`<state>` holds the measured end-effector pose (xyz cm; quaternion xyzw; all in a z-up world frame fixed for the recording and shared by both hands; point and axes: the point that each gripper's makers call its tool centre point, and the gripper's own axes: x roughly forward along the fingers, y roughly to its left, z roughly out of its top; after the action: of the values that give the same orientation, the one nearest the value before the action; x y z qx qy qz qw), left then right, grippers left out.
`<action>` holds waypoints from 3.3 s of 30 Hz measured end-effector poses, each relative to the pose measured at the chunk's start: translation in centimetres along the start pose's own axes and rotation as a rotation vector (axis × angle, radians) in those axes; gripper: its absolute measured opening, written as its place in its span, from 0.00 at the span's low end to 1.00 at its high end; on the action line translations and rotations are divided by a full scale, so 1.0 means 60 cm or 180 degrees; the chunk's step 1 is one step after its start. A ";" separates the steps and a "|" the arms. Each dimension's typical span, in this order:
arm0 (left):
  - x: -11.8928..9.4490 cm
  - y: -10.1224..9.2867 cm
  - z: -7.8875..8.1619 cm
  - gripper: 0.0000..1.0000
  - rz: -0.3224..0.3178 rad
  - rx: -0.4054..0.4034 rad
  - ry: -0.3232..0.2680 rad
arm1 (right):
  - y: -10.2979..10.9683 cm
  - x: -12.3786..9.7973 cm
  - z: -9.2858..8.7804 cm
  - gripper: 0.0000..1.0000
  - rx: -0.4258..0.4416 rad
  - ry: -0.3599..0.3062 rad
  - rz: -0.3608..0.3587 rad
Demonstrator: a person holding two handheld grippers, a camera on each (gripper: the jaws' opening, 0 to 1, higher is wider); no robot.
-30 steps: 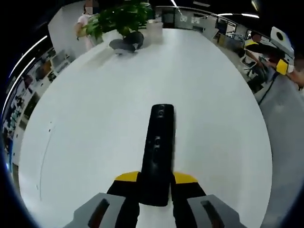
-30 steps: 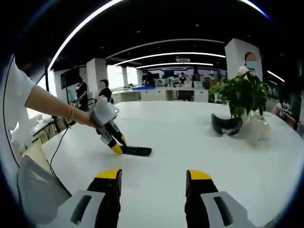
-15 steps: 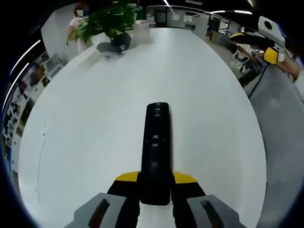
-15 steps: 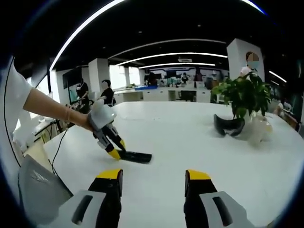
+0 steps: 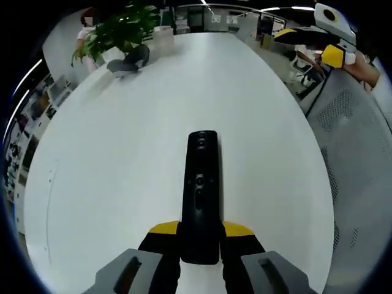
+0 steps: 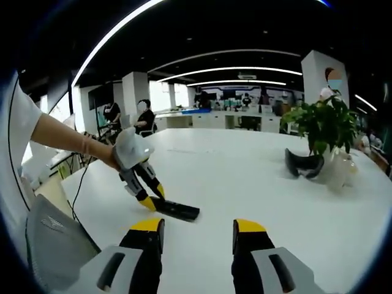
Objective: Press the specified remote control buttons in sequence, fully releasing each button before pressing the next.
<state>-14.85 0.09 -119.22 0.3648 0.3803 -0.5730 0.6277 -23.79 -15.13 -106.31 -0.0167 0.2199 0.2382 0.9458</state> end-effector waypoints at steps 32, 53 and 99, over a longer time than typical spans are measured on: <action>-0.002 -0.110 0.002 0.24 -0.0020 0.0062 -0.0087 | 0.030 0.018 -0.020 0.27 -0.0095 0.0230 0.0360; -0.001 -0.176 0.005 0.24 -0.0093 0.0203 -0.0105 | 0.077 0.038 -0.117 0.21 -0.0487 0.1337 0.1086; -0.005 -0.222 0.002 0.24 -0.0056 0.0095 -0.0112 | 0.105 0.058 -0.191 0.00 -0.2023 0.2384 0.2052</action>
<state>-28.13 -0.93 -119.18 0.3606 0.3639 -0.5905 0.6237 -28.61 -9.54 -117.66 -0.3148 0.4509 0.5460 0.6321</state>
